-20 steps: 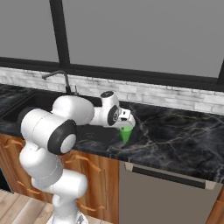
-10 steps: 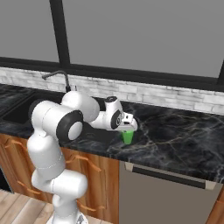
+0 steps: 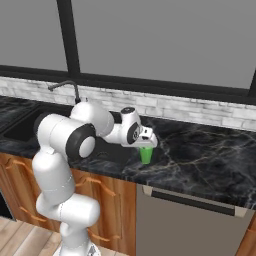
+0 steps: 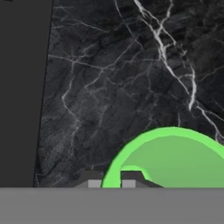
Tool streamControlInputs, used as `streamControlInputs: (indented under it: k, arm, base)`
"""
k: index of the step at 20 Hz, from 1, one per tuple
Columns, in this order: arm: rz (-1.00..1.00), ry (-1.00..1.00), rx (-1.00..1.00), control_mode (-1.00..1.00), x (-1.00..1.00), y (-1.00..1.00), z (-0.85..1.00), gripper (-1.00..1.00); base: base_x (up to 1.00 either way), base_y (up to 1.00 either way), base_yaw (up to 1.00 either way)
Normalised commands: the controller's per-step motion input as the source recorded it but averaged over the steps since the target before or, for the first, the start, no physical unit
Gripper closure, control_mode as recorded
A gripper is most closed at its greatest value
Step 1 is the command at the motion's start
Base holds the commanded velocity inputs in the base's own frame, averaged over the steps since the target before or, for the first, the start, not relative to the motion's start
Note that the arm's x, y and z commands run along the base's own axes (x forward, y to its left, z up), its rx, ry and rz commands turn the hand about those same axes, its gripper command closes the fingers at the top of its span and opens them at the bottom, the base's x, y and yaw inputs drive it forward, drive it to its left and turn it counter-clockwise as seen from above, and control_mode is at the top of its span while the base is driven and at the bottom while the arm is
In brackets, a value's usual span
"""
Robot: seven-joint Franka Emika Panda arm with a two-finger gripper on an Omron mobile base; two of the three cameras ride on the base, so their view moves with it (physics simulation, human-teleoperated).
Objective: Pick the cup and bowl from the counter and place them on the counter next to the sink.
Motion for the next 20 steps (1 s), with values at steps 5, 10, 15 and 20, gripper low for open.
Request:
streamControlInputs:
  k: [5,10,15,20]
  arm:
    - [0.0,0.0,0.0,-1.0,0.0,0.0,0.0,-1.0]
    - [-0.03,0.0,-0.01,-1.0,0.0,0.0,0.1,-1.0]
    - [-0.07,0.01,-0.08,-1.0,-0.01,0.0,0.37,-1.0]
    - [-0.08,0.01,-0.08,-1.0,-0.16,0.0,0.48,-1.0]
  base:
    - [0.0,0.0,0.0]
    - [0.0,0.0,0.0]
    - [0.0,0.0,0.0]
    - [0.0,0.0,0.0]
